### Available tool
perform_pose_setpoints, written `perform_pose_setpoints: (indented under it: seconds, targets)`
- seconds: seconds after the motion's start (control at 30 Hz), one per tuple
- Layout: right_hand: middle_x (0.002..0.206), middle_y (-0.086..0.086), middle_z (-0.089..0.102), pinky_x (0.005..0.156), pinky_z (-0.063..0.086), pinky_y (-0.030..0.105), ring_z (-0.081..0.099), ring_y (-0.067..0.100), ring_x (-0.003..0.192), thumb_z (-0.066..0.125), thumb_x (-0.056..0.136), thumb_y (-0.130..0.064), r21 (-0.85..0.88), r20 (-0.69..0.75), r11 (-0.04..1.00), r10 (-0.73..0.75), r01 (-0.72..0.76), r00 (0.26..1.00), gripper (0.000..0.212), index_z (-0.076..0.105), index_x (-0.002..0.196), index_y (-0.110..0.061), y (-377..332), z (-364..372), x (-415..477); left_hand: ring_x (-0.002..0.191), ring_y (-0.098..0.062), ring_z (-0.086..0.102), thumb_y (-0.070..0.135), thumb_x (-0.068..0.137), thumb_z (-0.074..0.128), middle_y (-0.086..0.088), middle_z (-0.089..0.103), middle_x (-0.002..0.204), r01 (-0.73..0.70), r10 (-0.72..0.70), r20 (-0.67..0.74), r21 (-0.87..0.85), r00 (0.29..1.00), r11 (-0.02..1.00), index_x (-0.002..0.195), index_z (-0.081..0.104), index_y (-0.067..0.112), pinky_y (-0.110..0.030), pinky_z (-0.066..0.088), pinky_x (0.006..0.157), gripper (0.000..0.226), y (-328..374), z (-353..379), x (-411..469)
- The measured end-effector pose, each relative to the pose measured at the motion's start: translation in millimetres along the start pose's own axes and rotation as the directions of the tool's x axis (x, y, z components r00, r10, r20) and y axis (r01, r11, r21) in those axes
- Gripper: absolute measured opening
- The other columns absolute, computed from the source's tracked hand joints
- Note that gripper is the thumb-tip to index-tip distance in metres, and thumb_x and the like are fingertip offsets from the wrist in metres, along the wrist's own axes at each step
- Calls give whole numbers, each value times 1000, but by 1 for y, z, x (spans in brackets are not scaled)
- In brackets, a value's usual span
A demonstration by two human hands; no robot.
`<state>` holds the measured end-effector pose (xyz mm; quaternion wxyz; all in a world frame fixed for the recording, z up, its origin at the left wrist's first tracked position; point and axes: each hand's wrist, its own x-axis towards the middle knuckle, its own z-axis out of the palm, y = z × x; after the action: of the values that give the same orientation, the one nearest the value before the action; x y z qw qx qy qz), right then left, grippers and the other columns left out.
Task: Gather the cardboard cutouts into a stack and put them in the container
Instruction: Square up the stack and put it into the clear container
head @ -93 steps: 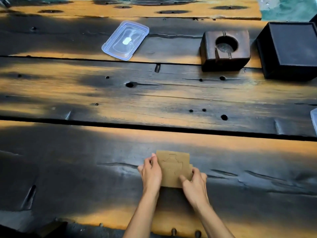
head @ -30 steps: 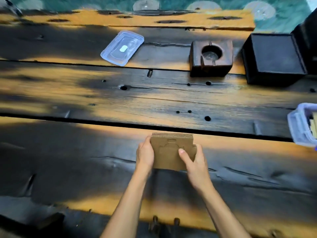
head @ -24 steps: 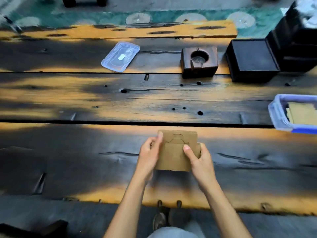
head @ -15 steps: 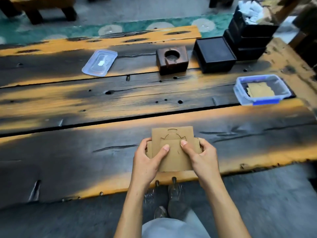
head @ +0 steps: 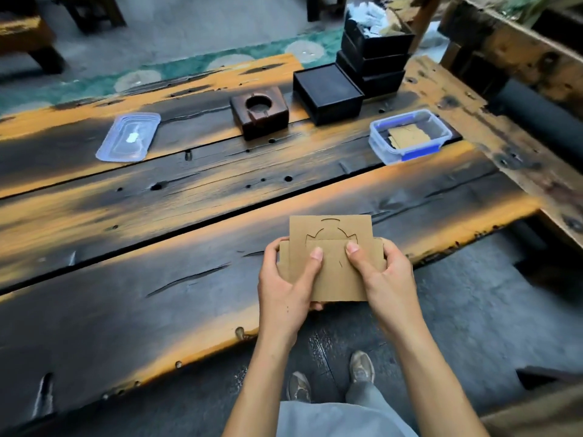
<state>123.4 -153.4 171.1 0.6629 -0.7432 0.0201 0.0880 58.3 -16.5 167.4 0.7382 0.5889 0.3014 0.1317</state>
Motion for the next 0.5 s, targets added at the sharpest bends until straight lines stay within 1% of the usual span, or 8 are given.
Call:
perform_pose_setpoints:
  seconds: [0.03, 0.07, 0.1, 0.13, 0.2, 0.33, 0.4, 0.5]
  targets:
    - [99, -1, 80, 88, 60, 54, 76, 20, 94, 75, 79, -54, 5, -3, 1000, -4, 4, 1000, 41, 72, 101, -19, -1, -4, 0, 81, -26, 80, 48, 80, 86, 10, 78, 103, -17, 17, 5, 14, 1000, 1000, 113, 61, 41, -47, 58, 40, 42, 2, 3, -1]
    - [98, -1, 79, 88, 60, 54, 76, 19, 94, 76, 79, -54, 10, -8, 1000, -7, 7, 1000, 41, 72, 101, -20, -2, -8, 0, 75, -30, 79, 45, 82, 85, 10, 78, 101, -36, 36, 3, 22, 999, 999, 113, 61, 41, -38, 53, 36, 39, 2, 7, -2]
    - [98, -2, 79, 87, 60, 53, 76, 18, 93, 76, 79, -54, 11, -14, 1000, -11, 11, 1000, 40, 72, 101, -20, -3, -10, 1, 73, -33, 77, 41, 85, 86, 10, 78, 100, -49, 49, -1, 25, 999, 998, 113, 61, 40, -31, 48, 35, 38, 3, 11, -2]
    - [98, -2, 80, 87, 61, 53, 76, 17, 93, 76, 78, -55, 12, -21, 1000, -11, 11, 1000, 41, 72, 101, -21, -3, -13, 1, 71, -34, 77, 36, 88, 86, 10, 78, 100, -56, 56, -2, 24, 998, 998, 114, 61, 38, -27, 45, 34, 36, 4, 14, -2]
    - [98, -3, 80, 86, 61, 53, 76, 16, 93, 76, 79, -57, 18, -32, 1000, -9, 9, 999, 42, 72, 102, -23, -3, -21, 4, 66, -27, 76, 29, 91, 84, 10, 78, 99, -58, 58, 3, 18, 998, 998, 118, 60, 32, -24, 43, 32, 36, 5, 24, -1]
    - [99, -5, 79, 87, 60, 54, 76, 16, 93, 74, 78, -60, 23, -31, 1000, 4, -3, 1000, 39, 72, 102, -29, -2, -40, 12, 60, -15, 69, 23, 92, 83, 7, 78, 94, -71, 71, 19, -3, 997, 998, 122, 61, 20, -22, 39, 30, 38, 3, 44, -2]
    - [99, -4, 80, 86, 61, 53, 76, 16, 92, 76, 76, -55, 39, -33, 999, 3, -2, 999, 35, 72, 101, -32, -1, -54, 18, 58, -12, 67, 23, 92, 83, 7, 78, 91, -72, 72, 36, -15, 997, 997, 121, 61, 19, -21, 37, 31, 37, 2, 58, -4]
    - [97, -5, 80, 84, 62, 53, 77, 16, 89, 78, 73, -51, 29, -38, 999, -12, 13, 999, 32, 71, 99, -33, -1, -75, 30, 60, -10, 68, 25, 91, 82, 9, 78, 91, -68, 70, 47, -31, 996, 997, 120, 62, 22, -20, 36, 32, 35, 1, 84, -4]
